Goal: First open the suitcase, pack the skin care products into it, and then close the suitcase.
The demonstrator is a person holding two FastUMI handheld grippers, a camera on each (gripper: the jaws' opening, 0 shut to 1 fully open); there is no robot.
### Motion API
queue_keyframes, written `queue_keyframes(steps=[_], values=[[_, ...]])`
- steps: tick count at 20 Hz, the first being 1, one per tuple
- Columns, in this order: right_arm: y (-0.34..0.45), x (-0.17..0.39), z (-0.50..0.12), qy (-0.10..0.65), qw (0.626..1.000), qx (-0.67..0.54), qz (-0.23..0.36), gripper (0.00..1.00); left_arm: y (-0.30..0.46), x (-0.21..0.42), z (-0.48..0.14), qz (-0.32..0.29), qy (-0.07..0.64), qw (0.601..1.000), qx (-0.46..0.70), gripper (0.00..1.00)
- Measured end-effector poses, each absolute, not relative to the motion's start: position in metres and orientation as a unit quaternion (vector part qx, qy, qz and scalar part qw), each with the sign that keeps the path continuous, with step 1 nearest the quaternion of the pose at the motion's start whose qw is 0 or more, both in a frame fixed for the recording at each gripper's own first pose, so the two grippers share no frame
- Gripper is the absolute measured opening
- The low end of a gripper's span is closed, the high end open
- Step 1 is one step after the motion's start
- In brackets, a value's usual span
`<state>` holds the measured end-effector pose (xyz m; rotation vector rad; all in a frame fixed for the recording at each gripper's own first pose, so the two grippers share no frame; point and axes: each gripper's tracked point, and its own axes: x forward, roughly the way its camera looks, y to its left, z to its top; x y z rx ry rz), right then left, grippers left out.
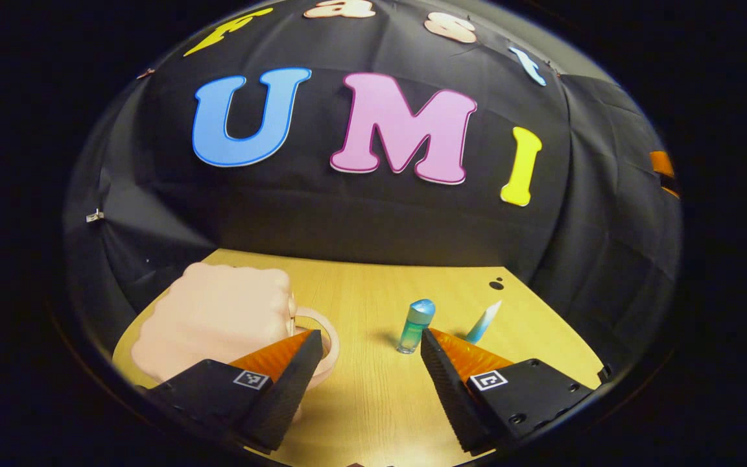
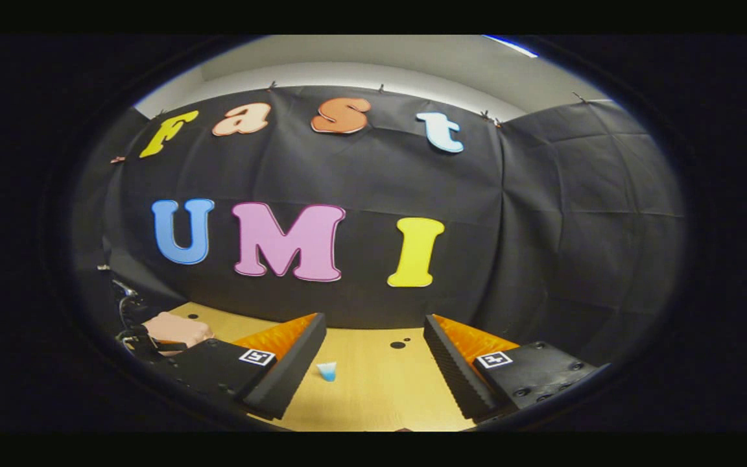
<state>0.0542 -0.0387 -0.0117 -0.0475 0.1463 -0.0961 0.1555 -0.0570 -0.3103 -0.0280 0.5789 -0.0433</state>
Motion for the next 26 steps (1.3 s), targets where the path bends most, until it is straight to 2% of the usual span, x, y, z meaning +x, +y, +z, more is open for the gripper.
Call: queue_keyframes(steps=[6, 10, 12, 13, 14, 19, 21, 22, 23, 24, 26], values=[[-0.048, 0.112, -0.024, 0.092, 0.995, -0.029, -0.021, 0.96, -0.027, 0.205, -0.386, 0.064, 0.365, 0.929, -0.003, 0.96], [-0.058, 0.134, -0.039, 0.113, 0.993, -0.011, -0.016, 0.96, -0.035, 0.227, -0.410, 0.071, 0.385, 0.920, 0.021, 0.90], [-0.063, 0.139, -0.041, 0.120, 0.993, -0.006, -0.018, 0.96, -0.033, 0.232, -0.421, 0.083, 0.398, 0.913, 0.042, 0.93], [-0.064, 0.141, -0.040, 0.119, 0.993, -0.005, -0.017, 0.99, -0.033, 0.232, -0.428, 0.086, 0.411, 0.907, 0.041, 0.93], [-0.066, 0.142, -0.040, 0.117, 0.993, -0.008, -0.017, 0.96, -0.032, 0.230, -0.433, 0.096, 0.422, 0.901, 0.037, 0.93], [-0.072, 0.142, -0.048, 0.127, 0.992, -0.019, -0.017, 0.96, -0.024, 0.232, -0.450, 0.127, 0.462, 0.877, 0.045, 0.92], [-0.070, 0.142, -0.047, 0.129, 0.991, -0.015, -0.013, 0.96, -0.022, 0.233, -0.458, 0.122, 0.469, 0.874, 0.034, 0.81], [-0.069, 0.141, -0.043, 0.122, 0.992, -0.017, -0.012, 0.96, -0.013, 0.233, -0.458, 0.130, 0.465, 0.875, 0.037, 0.61], [-0.070, 0.141, -0.040, 0.113, 0.993, -0.027, -0.012, 0.96, -0.014, 0.234, -0.454, 0.118, 0.461, 0.879, 0.011, 0.54], [-0.071, 0.141, -0.041, 0.111, 0.993, -0.037, -0.014, 0.96, -0.016, 0.234, -0.458, 0.112, 0.462, 0.880, -0.010, 0.22], [-0.070, 0.140, -0.049, 0.122, 0.991, -0.048, -0.012, 0.96, -0.017, 0.236, -0.451, 0.102, 0.459, 0.883, -0.006, 0.19]])
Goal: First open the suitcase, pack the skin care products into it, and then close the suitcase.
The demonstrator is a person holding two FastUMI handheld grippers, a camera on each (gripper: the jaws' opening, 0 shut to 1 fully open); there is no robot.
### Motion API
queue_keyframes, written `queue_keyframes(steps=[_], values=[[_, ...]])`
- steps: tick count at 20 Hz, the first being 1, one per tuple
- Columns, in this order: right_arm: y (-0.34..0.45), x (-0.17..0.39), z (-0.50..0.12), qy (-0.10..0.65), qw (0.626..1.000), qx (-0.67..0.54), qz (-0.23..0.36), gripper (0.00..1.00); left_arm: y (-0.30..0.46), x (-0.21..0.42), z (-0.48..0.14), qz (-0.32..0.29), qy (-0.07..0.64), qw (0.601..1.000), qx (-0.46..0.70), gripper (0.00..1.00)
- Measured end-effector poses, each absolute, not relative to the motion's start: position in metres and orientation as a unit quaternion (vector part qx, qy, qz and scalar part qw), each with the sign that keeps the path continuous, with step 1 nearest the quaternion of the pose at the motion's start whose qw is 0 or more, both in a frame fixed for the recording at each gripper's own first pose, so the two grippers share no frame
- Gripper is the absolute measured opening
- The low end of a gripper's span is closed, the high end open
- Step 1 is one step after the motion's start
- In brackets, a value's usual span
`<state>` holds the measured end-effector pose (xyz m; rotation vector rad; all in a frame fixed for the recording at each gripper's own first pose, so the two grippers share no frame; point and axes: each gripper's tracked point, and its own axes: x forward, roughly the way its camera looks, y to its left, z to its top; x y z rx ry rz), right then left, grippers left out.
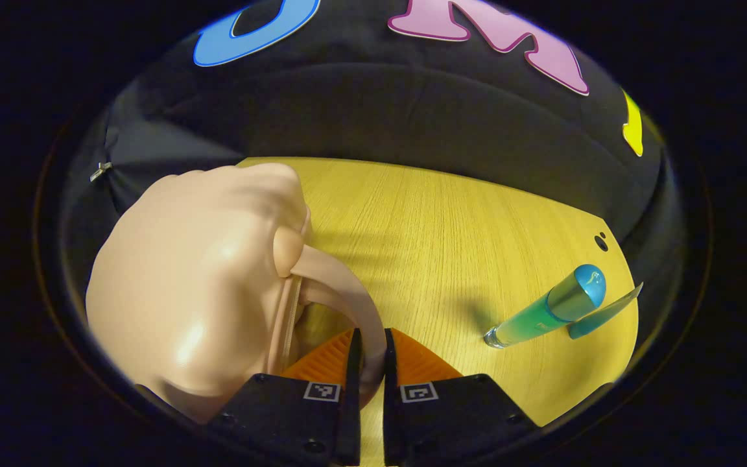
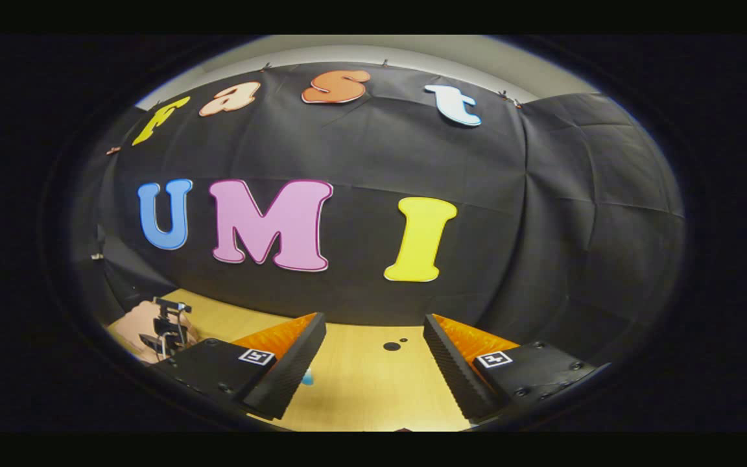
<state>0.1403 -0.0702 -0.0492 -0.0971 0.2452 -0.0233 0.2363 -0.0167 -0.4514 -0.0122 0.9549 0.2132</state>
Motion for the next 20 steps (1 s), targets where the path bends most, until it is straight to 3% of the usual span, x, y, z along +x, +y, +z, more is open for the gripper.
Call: queue_keyframes(steps=[3, 6, 10, 15, 20], values=[[-0.057, 0.144, -0.055, 0.128, 0.991, -0.039, 0.002, 0.96, -0.017, 0.249, -0.426, 0.102, 0.429, 0.895, 0.068, 0.13], [-0.044, 0.151, -0.062, 0.130, 0.991, -0.034, 0.017, 0.96, -0.021, 0.247, -0.412, 0.102, 0.428, 0.898, 0.032, 0.06], [-0.027, 0.163, -0.087, 0.144, 0.989, -0.008, 0.041, 0.96, -0.006, 0.246, -0.346, 0.102, 0.392, 0.913, 0.044, 0.06], [-0.004, 0.176, -0.107, 0.137, 0.987, -0.008, 0.081, 0.97, 0.062, 0.229, -0.220, 0.126, 0.350, 0.927, 0.055, 0.06], [0.008, 0.172, -0.105, 0.136, 0.987, 0.001, 0.089, 0.97, 0.180, 0.202, -0.156, 0.177, 0.320, 0.929, 0.061, 0.06]])
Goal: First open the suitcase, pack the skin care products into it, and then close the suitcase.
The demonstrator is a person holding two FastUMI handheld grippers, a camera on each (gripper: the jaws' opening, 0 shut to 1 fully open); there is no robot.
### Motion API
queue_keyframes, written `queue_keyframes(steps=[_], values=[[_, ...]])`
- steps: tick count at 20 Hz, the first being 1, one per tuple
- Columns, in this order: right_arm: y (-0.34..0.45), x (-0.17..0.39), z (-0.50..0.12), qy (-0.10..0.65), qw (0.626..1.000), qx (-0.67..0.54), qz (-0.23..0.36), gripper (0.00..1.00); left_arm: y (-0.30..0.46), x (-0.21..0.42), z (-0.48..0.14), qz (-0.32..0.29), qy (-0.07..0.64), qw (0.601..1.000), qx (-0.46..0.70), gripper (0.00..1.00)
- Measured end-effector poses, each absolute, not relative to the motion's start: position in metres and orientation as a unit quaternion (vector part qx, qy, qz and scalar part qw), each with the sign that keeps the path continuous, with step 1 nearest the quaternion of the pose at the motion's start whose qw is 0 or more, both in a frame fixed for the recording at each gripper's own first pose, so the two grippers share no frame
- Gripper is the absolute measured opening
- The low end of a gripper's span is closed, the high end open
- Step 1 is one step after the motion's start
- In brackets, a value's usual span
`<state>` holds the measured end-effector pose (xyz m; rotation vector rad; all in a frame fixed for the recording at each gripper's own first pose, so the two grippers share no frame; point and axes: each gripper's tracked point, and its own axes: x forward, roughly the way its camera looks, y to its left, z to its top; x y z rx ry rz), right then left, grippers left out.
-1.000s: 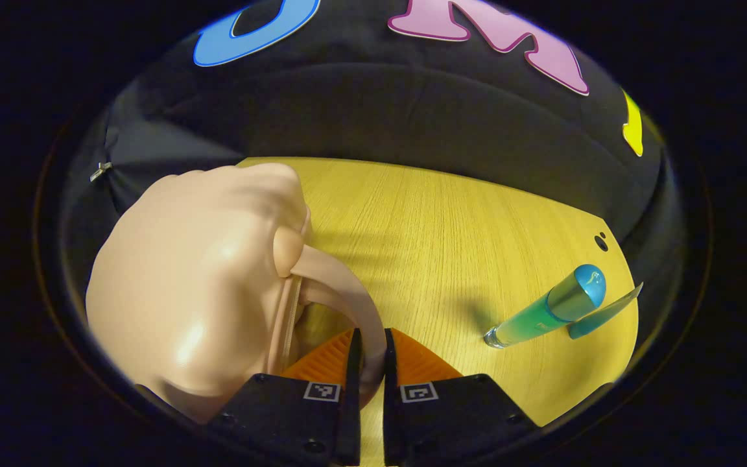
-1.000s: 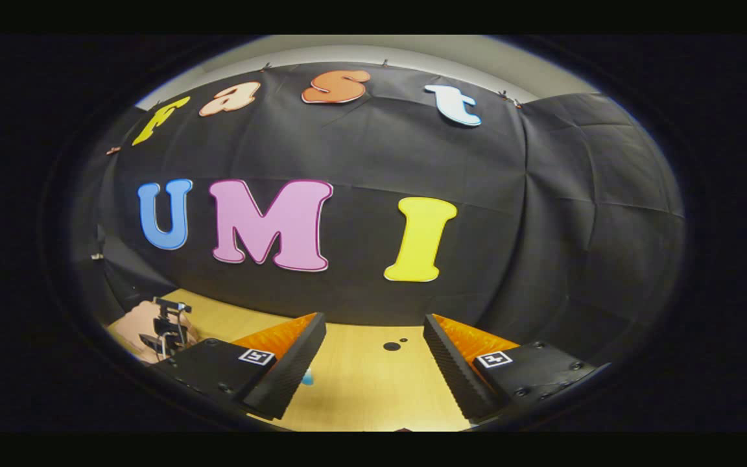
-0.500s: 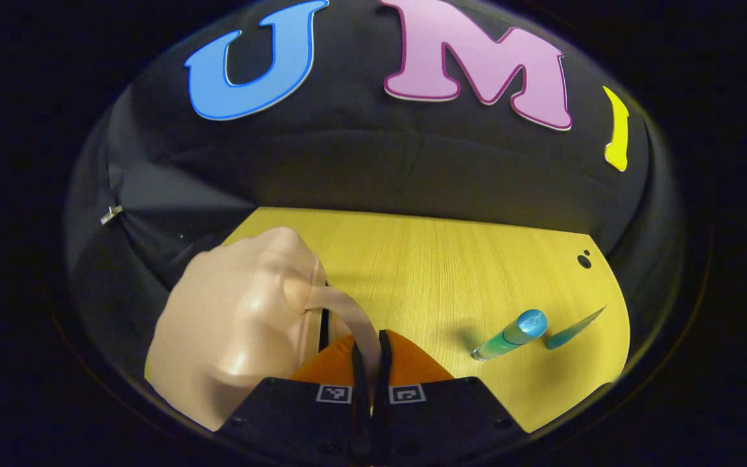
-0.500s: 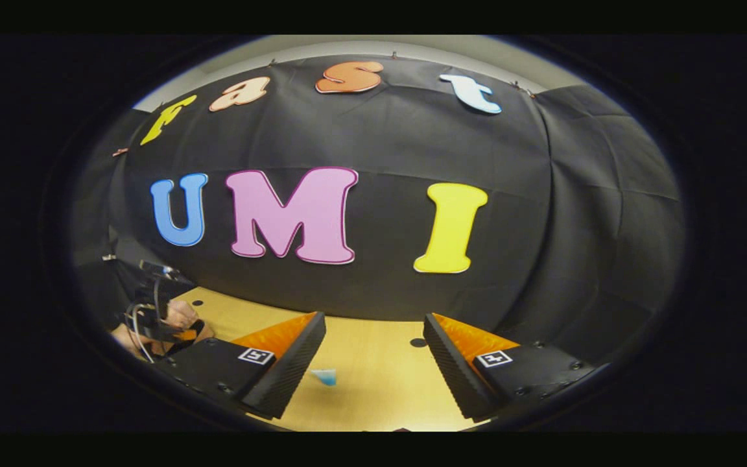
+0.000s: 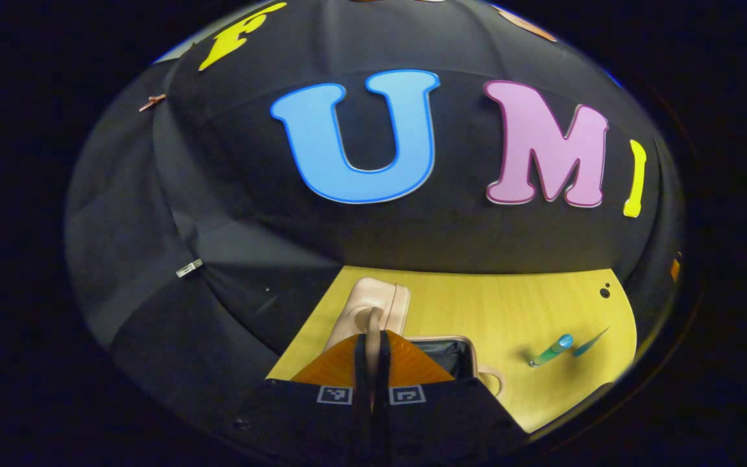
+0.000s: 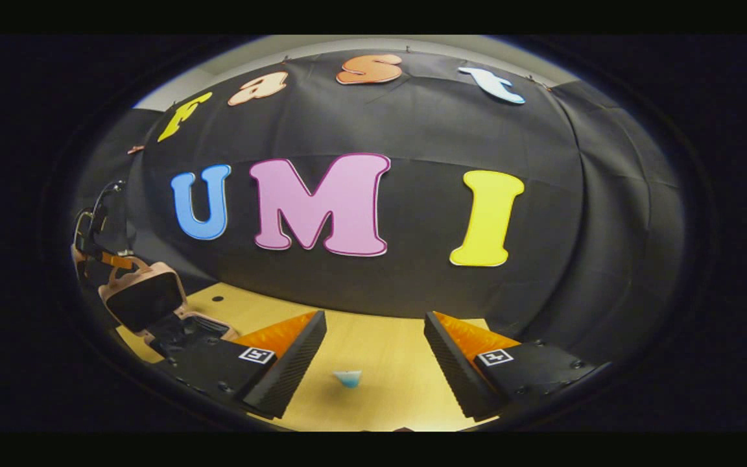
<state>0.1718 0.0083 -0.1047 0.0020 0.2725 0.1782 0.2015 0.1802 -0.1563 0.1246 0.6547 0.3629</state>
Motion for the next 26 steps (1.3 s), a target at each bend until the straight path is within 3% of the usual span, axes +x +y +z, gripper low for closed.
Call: queue_keyframes(steps=[3, 6, 7, 9, 13, 21, 23, 26], values=[[0.009, 0.162, -0.095, 0.129, 0.990, 0.008, 0.063, 0.97, 0.253, 0.186, -0.151, 0.204, 0.313, 0.926, 0.057, 0.09], [0.019, 0.143, -0.084, 0.126, 0.991, 0.011, 0.045, 0.96, 0.324, 0.179, -0.164, 0.212, 0.308, 0.926, 0.049, 0.02], [0.021, 0.137, -0.084, 0.131, 0.991, 0.005, 0.037, 0.96, 0.348, 0.176, -0.172, 0.215, 0.309, 0.925, 0.044, 0.06], [0.024, 0.123, -0.079, 0.139, 0.990, 0.002, 0.016, 0.96, 0.398, 0.168, -0.195, 0.222, 0.322, 0.920, 0.030, 0.10], [0.034, 0.100, -0.067, 0.148, 0.989, 0.010, -0.021, 0.96, 0.478, 0.157, -0.264, 0.228, 0.358, 0.905, -0.017, 0.06], [0.062, 0.076, -0.058, 0.168, 0.984, 0.006, -0.061, 0.96, 0.536, 0.139, -0.390, 0.243, 0.426, 0.868, -0.076, 0.06], [0.064, 0.073, -0.062, 0.171, 0.983, 0.004, -0.071, 0.96, 0.537, 0.138, -0.400, 0.255, 0.434, 0.862, -0.065, 0.08], [0.062, 0.073, -0.066, 0.161, 0.983, -0.002, -0.085, 0.96, 0.538, 0.154, -0.363, 0.252, 0.366, 0.895, -0.025, 0.28]])
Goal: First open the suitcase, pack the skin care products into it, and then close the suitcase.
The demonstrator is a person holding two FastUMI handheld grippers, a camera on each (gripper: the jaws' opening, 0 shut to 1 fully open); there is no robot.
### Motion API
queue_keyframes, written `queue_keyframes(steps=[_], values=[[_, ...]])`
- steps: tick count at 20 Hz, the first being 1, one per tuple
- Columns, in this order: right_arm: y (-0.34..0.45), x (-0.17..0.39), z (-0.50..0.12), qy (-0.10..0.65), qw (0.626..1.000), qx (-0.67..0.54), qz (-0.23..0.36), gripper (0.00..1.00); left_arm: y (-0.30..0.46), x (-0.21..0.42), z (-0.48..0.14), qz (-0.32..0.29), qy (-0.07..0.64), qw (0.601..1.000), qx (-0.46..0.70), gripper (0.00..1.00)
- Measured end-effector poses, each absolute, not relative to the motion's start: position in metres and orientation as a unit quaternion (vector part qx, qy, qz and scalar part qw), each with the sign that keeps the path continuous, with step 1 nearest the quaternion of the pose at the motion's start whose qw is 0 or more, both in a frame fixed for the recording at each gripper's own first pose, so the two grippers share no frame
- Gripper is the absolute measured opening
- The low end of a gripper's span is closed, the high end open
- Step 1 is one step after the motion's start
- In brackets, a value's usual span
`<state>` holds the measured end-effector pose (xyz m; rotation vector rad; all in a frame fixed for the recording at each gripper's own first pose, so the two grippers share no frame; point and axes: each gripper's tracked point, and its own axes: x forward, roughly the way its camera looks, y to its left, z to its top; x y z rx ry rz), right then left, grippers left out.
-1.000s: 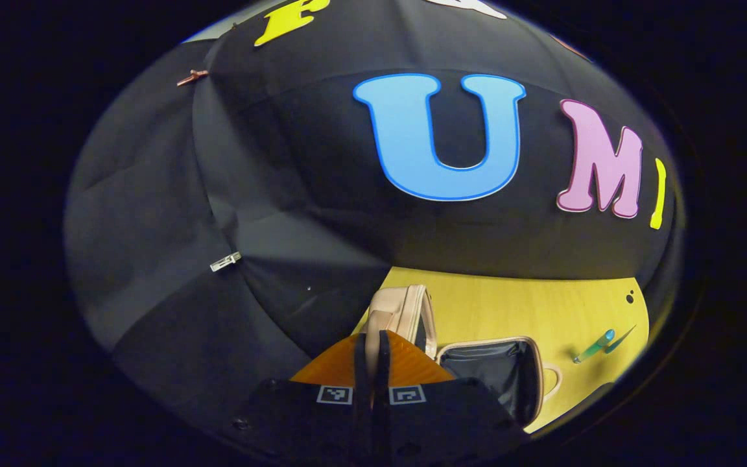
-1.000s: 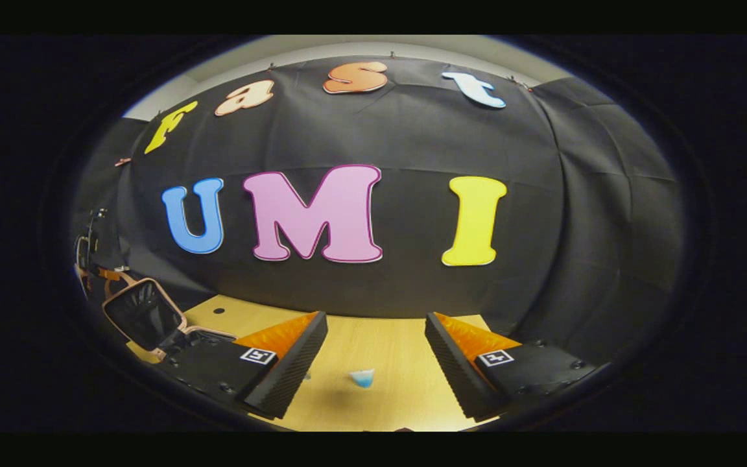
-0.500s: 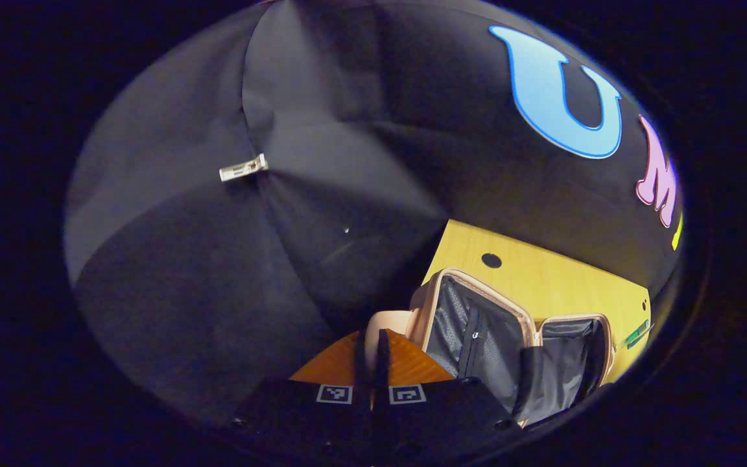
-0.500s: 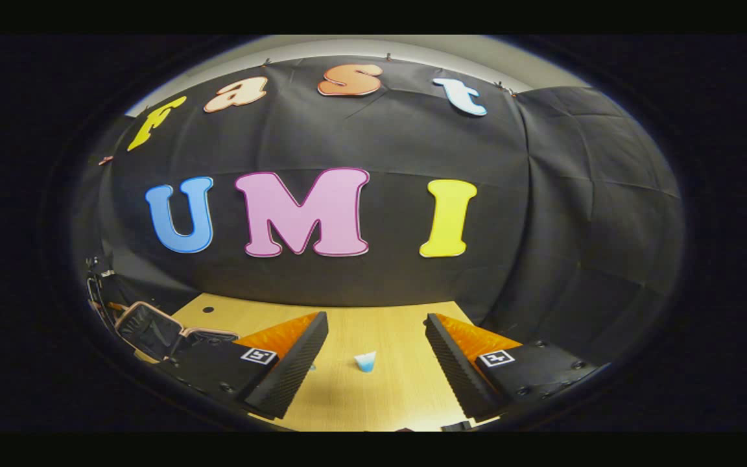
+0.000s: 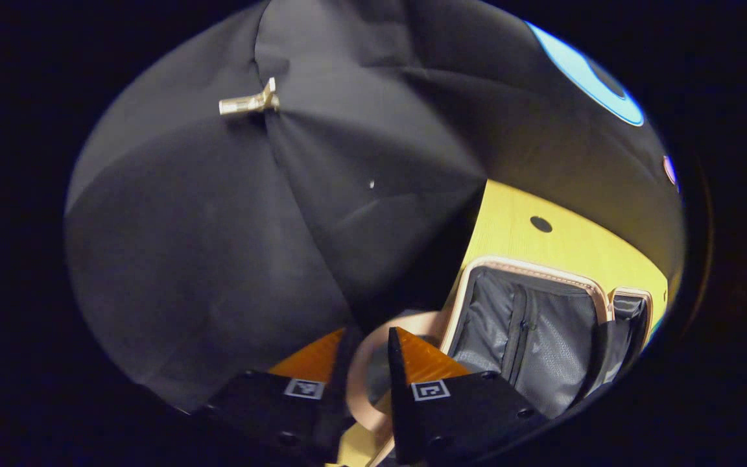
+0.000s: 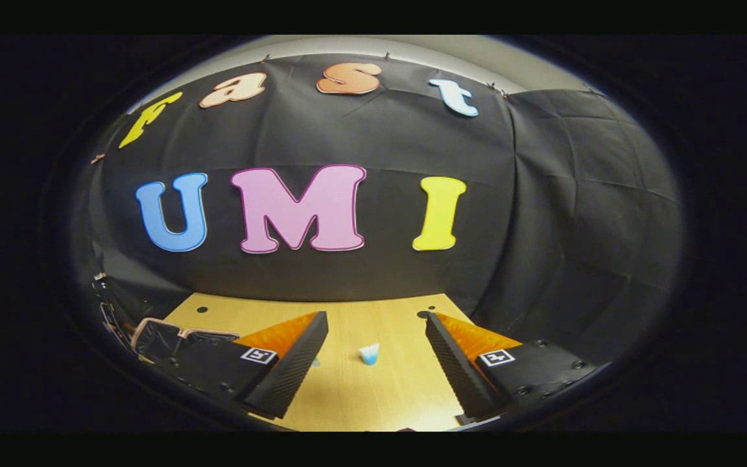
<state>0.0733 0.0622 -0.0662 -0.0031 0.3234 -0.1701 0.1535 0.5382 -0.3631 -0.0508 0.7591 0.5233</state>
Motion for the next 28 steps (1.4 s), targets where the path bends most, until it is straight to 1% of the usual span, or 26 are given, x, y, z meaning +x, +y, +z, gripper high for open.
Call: queue_keyframes(steps=[1, 3, 4, 6, 7, 8, 9, 10, 11, 12, 13, 14, 15, 16, 17, 18, 19, 20, 21, 22, 25, 27, 28], values=[[0.064, 0.071, -0.068, 0.159, 0.984, -0.002, -0.086, 0.96, 0.530, 0.163, -0.346, 0.242, 0.333, 0.911, -0.022, 0.51], [0.064, 0.071, -0.069, 0.147, 0.985, -0.013, -0.091, 0.96, 0.513, 0.172, -0.288, 0.226, 0.265, 0.937, 0.007, 1.00], [0.064, 0.072, -0.068, 0.138, 0.986, -0.022, -0.095, 0.96, 0.497, 0.174, -0.267, 0.214, 0.242, 0.946, 0.019, 0.96], [0.065, 0.076, -0.066, 0.118, 0.988, -0.036, -0.097, 0.96, 0.457, 0.179, -0.219, 0.183, 0.196, 0.963, 0.036, 0.96], [0.066, 0.076, -0.067, 0.113, 0.988, -0.038, -0.097, 0.93, 0.433, 0.180, -0.190, 0.168, 0.169, 0.970, 0.039, 0.96], [0.067, 0.077, -0.068, 0.110, 0.988, -0.039, -0.098, 0.96, 0.404, 0.179, -0.163, 0.151, 0.145, 0.977, 0.036, 0.96], [0.068, 0.078, -0.069, 0.104, 0.989, -0.040, -0.097, 0.93, 0.378, 0.178, -0.138, 0.138, 0.121, 0.982, 0.030, 0.96], [0.069, 0.078, -0.069, 0.100, 0.990, -0.037, -0.095, 0.96, 0.355, 0.172, -0.116, 0.124, 0.098, 0.987, 0.024, 0.96], [0.070, 0.078, -0.071, 0.097, 0.990, -0.034, -0.091, 0.96, 0.327, 0.167, -0.094, 0.108, 0.076, 0.991, 0.022, 1.00], [0.070, 0.077, -0.071, 0.096, 0.991, -0.033, -0.089, 0.96, 0.299, 0.165, -0.082, 0.094, 0.060, 0.993, 0.024, 0.96], [0.070, 0.076, -0.073, 0.092, 0.991, -0.035, -0.086, 0.96, 0.271, 0.164, -0.072, 0.077, 0.050, 0.995, 0.026, 1.00], [0.068, 0.075, -0.073, 0.089, 0.992, -0.037, -0.085, 0.96, 0.240, 0.165, -0.073, 0.056, 0.042, 0.997, 0.031, 0.96], [0.066, 0.074, -0.075, 0.085, 0.992, -0.038, -0.085, 0.96, 0.213, 0.164, -0.070, 0.043, 0.039, 0.998, 0.036, 0.96], [0.064, 0.074, -0.076, 0.083, 0.992, -0.039, -0.087, 0.94, 0.188, 0.165, -0.071, 0.026, 0.037, 0.998, 0.038, 0.92], [0.064, 0.075, -0.079, 0.082, 0.992, -0.037, -0.085, 0.96, 0.161, 0.163, -0.070, 0.007, 0.035, 0.999, 0.037, 0.92], [0.065, 0.075, -0.081, 0.079, 0.993, -0.035, -0.081, 0.96, 0.140, 0.158, -0.078, -0.010, 0.035, 0.999, 0.037, 1.00], [0.065, 0.077, -0.083, 0.078, 0.993, -0.034, -0.076, 0.96, 0.121, 0.156, -0.079, -0.022, 0.032, 0.999, 0.037, 0.96], [0.065, 0.078, -0.086, 0.078, 0.994, -0.036, -0.071, 0.96, 0.104, 0.156, -0.081, -0.033, 0.031, 0.998, 0.036, 0.96], [0.064, 0.079, -0.089, 0.078, 0.994, -0.036, -0.067, 0.96, 0.088, 0.155, -0.083, -0.044, 0.035, 0.998, 0.034, 0.99], [0.064, 0.080, -0.092, 0.077, 0.995, -0.031, -0.062, 0.96, 0.071, 0.152, -0.088, -0.053, 0.039, 0.997, 0.030, 0.95], [0.065, 0.088, -0.110, 0.086, 0.995, -0.025, -0.047, 0.96, 0.026, 0.155, -0.111, -0.070, 0.056, 0.995, 0.032, 0.95], [0.064, 0.096, -0.127, 0.103, 0.994, -0.028, -0.033, 0.96, -0.015, 0.159, -0.134, -0.107, 0.069, 0.991, 0.028, 0.96], [0.063, 0.100, -0.134, 0.109, 0.993, -0.031, -0.027, 0.94, -0.033, 0.161, -0.145, -0.120, 0.077, 0.990, 0.023, 0.96]])
